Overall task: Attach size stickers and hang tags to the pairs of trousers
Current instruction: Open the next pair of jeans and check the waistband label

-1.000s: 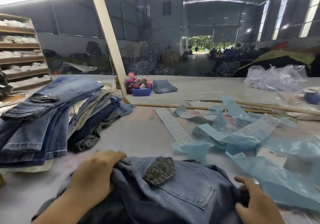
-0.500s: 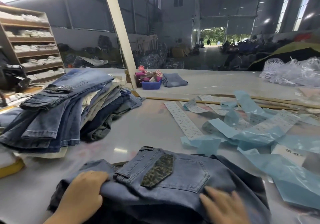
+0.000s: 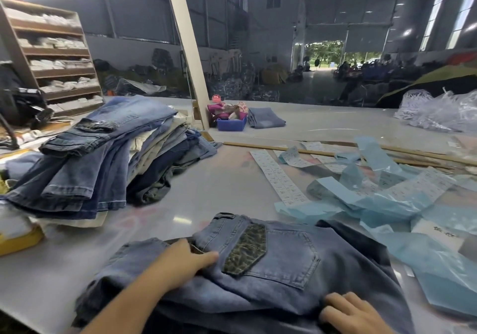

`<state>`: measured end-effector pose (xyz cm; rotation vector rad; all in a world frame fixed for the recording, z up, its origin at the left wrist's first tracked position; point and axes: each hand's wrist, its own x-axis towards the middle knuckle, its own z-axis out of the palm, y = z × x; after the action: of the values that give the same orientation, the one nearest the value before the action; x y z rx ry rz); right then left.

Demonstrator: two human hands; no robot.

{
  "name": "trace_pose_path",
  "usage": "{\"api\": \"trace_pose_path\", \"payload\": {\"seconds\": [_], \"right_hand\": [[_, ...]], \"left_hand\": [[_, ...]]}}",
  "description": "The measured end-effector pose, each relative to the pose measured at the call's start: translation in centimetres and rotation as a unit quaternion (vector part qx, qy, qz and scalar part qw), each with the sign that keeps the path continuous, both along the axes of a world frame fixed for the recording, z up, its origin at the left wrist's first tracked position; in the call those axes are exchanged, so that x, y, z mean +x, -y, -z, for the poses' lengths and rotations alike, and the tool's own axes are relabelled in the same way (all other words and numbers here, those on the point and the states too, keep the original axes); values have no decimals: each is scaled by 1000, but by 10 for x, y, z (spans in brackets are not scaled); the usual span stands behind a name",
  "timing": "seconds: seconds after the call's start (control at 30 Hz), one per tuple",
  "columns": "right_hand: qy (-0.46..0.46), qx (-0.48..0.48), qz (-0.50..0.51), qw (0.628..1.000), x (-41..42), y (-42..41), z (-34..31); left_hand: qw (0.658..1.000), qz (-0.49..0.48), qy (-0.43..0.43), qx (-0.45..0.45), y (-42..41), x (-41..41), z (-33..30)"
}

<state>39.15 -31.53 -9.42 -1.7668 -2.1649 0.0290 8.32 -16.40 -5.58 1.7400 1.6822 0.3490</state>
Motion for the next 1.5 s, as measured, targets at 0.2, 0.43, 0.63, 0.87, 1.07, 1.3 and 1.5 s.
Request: {"api": "trace_pose_path", "payload": {"seconds": [0.2, 0.43, 0.63, 0.87, 1.07, 1.3, 1.5], "right_hand": [[-298, 94, -3, 950, -11, 10, -26], [-281, 211, -37, 935, -25, 26, -62], [-309, 174, 6, 935, -9, 21, -35], [58, 2, 149, 987, -22, -1, -18], [-356, 43, 110, 927, -25, 1, -33], [-573, -96, 125, 804, -35, -12, -43], [-564, -102, 128, 810, -36, -12, -32]], "left_hand": [[980, -79, 181, 29, -2, 33, -10], [992, 49, 119, -13, 19, 21, -10], [988, -43, -50, 143, 9, 24, 1], [895, 39, -133, 424, 42, 49, 7], [782, 229, -4, 580, 80, 91, 1], [725, 348, -32, 594, 113, 139, 7], [817, 258, -93, 507, 113, 105, -8]]}}
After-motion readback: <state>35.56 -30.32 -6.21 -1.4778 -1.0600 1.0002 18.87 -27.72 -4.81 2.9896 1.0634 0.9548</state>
